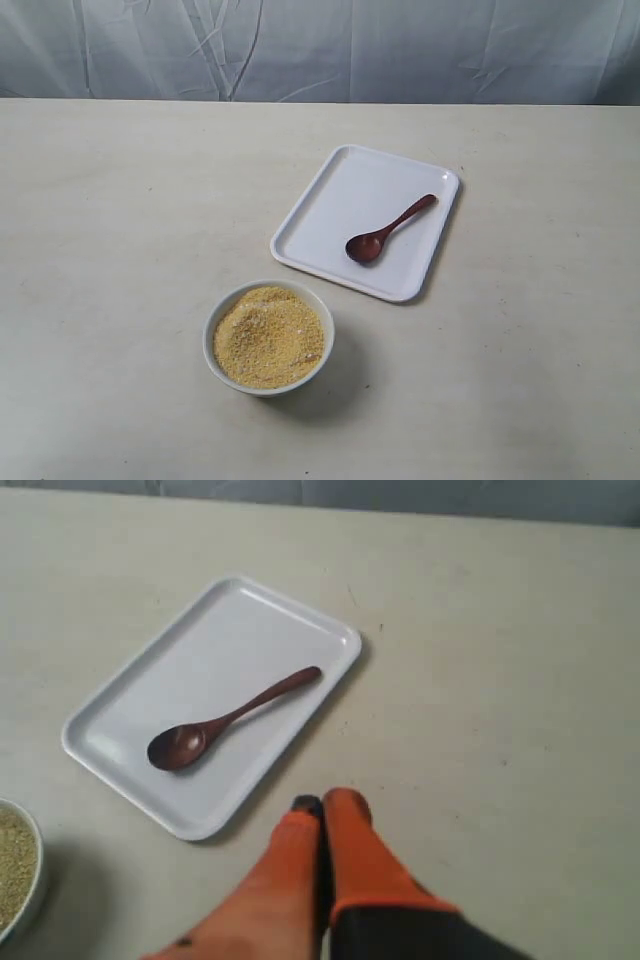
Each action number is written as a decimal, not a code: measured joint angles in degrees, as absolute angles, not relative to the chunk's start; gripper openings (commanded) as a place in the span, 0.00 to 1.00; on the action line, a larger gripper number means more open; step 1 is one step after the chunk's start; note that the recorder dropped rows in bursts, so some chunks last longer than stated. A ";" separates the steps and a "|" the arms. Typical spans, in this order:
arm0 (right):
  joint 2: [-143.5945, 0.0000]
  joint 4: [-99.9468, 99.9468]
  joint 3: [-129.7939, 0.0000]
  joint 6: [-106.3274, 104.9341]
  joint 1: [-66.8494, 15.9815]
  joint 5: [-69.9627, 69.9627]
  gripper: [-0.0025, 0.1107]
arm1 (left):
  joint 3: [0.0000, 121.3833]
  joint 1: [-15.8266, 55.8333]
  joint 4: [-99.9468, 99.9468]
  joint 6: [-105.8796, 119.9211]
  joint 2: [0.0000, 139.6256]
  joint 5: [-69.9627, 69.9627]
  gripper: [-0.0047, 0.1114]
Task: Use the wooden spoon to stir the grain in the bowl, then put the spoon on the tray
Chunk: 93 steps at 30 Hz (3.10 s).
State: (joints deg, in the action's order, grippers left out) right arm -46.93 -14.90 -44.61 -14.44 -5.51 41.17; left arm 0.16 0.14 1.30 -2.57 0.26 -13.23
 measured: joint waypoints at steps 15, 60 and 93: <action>-16.46 -13.97 -25.23 -14.44 -5.51 37.16 0.02 | 0.16 0.14 1.30 -2.57 0.26 -13.23 0.04; -0.34 -6.83 -20.97 -10.56 -5.51 34.89 0.02 | 0.16 0.14 1.30 -2.57 0.26 -13.23 0.04; -0.34 -1.20 -0.37 -6.60 -5.51 22.90 0.02 | 0.16 0.14 1.30 -2.57 0.26 -13.23 0.04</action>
State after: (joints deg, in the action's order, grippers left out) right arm -0.34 -1.20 -0.37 -6.60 -5.51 22.90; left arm 0.16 0.14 1.30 -2.57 0.26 -13.23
